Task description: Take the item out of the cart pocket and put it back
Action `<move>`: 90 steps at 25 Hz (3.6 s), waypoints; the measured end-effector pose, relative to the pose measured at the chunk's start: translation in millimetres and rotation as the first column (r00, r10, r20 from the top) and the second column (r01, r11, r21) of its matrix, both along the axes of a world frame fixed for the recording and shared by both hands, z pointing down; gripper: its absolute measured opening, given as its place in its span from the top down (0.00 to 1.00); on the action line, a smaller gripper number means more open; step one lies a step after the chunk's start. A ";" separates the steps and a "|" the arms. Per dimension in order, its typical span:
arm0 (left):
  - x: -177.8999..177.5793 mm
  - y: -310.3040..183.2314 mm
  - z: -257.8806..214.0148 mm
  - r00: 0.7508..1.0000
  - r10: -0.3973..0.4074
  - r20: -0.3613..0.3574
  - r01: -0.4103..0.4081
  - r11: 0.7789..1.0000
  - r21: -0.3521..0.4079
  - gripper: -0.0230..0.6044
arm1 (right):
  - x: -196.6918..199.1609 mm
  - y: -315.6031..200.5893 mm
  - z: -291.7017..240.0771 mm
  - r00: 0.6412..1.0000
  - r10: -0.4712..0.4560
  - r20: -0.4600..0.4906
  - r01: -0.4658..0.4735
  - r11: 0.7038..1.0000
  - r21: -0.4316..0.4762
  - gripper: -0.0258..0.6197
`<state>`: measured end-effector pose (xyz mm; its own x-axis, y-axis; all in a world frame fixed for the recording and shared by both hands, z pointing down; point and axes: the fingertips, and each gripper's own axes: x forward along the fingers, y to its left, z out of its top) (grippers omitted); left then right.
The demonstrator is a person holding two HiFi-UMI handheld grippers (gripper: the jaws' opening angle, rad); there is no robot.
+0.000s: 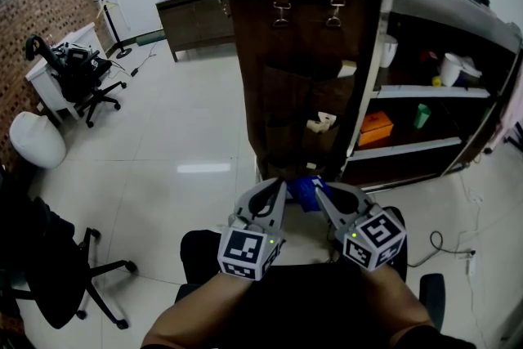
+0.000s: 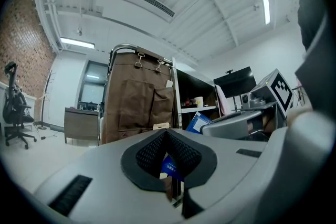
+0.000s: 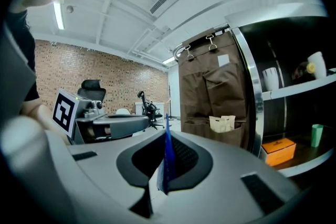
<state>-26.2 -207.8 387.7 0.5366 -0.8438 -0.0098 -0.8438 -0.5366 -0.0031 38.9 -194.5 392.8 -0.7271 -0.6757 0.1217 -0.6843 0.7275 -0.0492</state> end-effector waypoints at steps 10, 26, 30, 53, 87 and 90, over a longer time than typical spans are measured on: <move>-23.9 -12.6 -6.5 0.998 -0.069 0.001 0.069 0.997 0.023 0.96 | 11.1 -4.2 -26.0 0.999 0.016 0.030 -0.017 0.999 0.044 0.92; -21.7 -11.8 -2.5 0.999 -0.050 -0.008 0.050 0.999 0.008 0.96 | 12.3 -10.7 -133.5 0.999 -0.016 0.045 0.005 0.974 0.227 0.92; -20.5 -11.4 -1.5 0.999 -0.046 -0.014 0.046 0.999 0.001 0.96 | 14.6 -12.0 -157.2 0.998 -0.013 0.059 -0.004 0.963 0.271 0.92; -15.4 -13.4 2.4 0.999 -0.026 -0.021 0.025 1.000 -0.016 0.96 | -13.8 -59.6 -287.7 1.000 0.000 -0.006 0.003 0.865 0.502 0.92; -17.7 -14.1 1.6 0.999 -0.033 -0.027 0.032 0.999 -0.021 0.96 | -68.6 -194.2 -178.0 0.925 0.035 -0.378 0.060 0.970 0.235 0.92; -18.1 -13.9 1.6 0.999 -0.032 -0.030 0.032 0.999 -0.022 0.96 | -74.6 -197.6 -164.3 0.908 0.026 -0.419 0.072 0.973 0.218 0.92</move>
